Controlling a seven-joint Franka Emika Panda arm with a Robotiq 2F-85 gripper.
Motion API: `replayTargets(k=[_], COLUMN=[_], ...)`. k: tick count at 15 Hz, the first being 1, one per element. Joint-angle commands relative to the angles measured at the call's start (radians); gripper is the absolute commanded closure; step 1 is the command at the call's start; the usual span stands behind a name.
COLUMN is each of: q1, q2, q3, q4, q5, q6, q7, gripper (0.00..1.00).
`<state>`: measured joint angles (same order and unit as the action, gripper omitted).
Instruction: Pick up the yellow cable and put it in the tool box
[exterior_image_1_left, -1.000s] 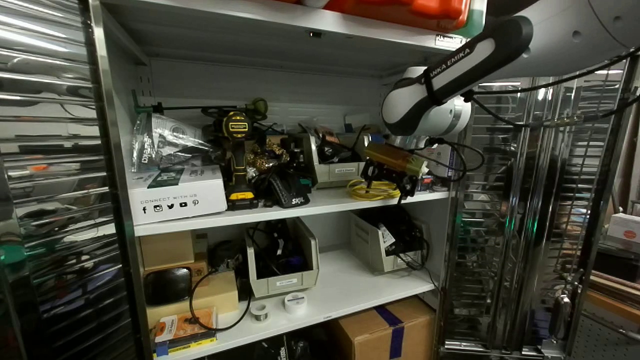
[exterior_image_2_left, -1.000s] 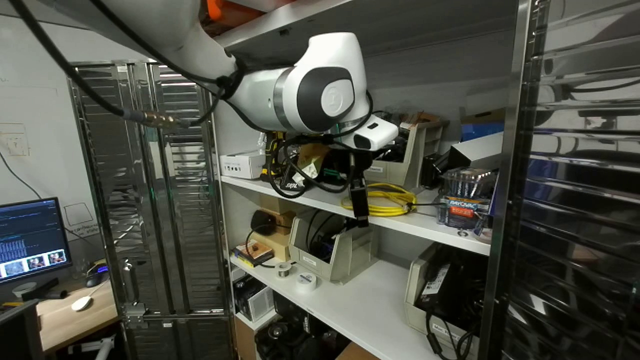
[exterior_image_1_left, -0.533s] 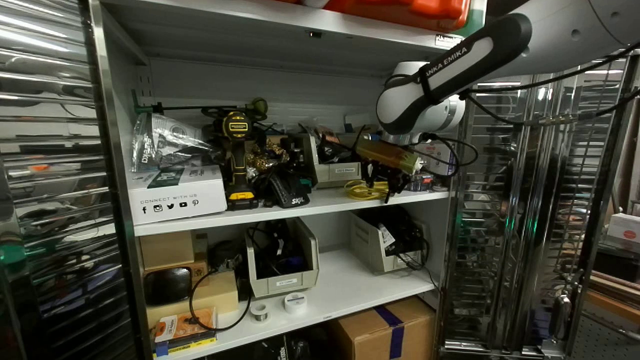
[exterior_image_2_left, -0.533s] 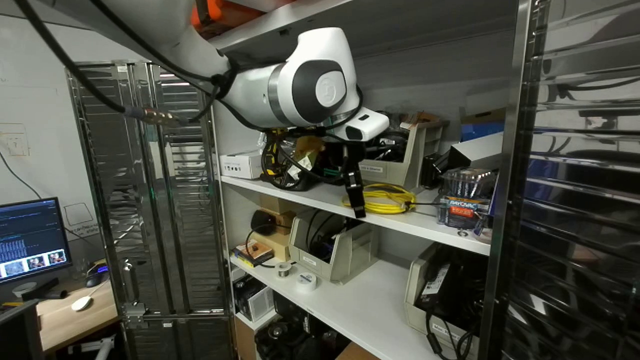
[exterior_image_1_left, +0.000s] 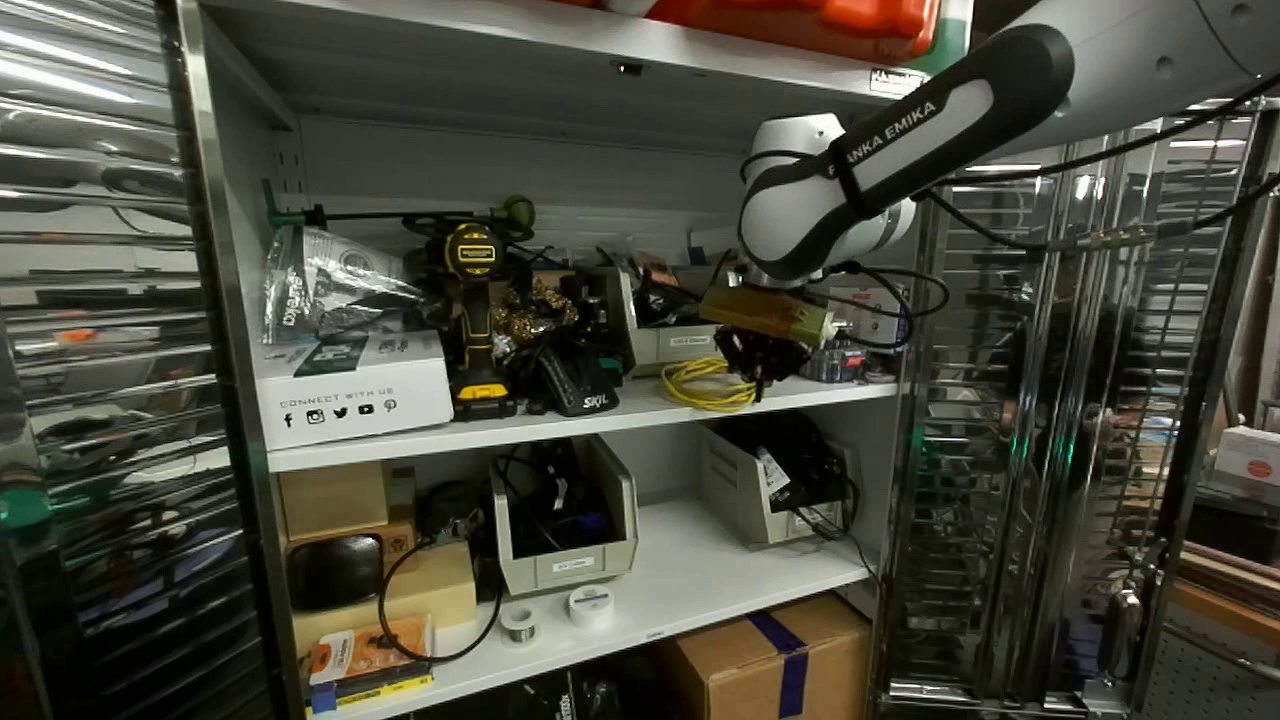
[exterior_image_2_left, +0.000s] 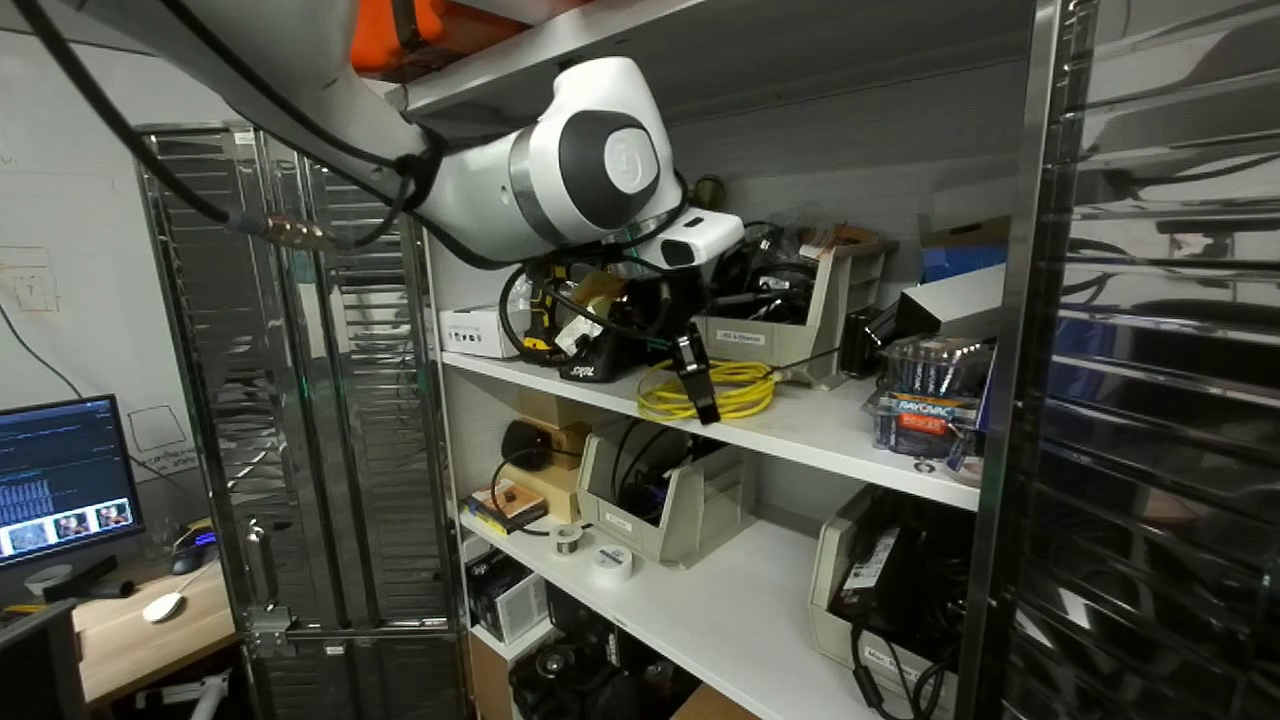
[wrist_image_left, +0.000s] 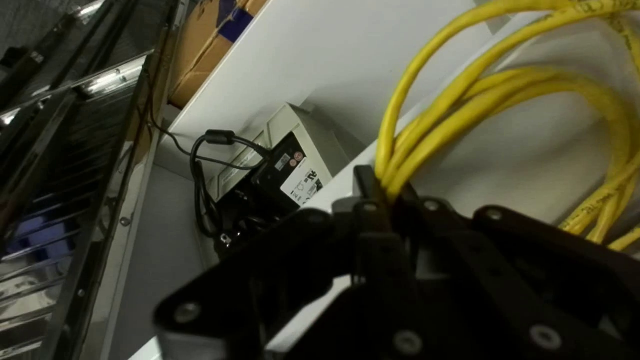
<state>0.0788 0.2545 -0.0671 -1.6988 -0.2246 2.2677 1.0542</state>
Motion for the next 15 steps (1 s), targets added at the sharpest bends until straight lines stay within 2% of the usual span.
replayTargets(k=[1, 6, 11, 13, 15], q1=[0.068, 0.142, 0.137, 0.114, 0.089], q2=[-0.045, -0.147, -0.254, -0.283, -0.304], q3=[-0.005, 0.011, 0.072, 0.093, 0.101], q4=[-0.088, -0.259, -0.375, -0.376, -0.357], q5=[-0.156, -0.466, -0.841, -0.918, -0.942], q6=[0.04, 0.151, 0.139, 0.116, 0.108], q7=[0.119, 0.402, 0.78, 0.882, 0.932], gripper=[0.93, 0.93, 0.94, 0.94, 0.94])
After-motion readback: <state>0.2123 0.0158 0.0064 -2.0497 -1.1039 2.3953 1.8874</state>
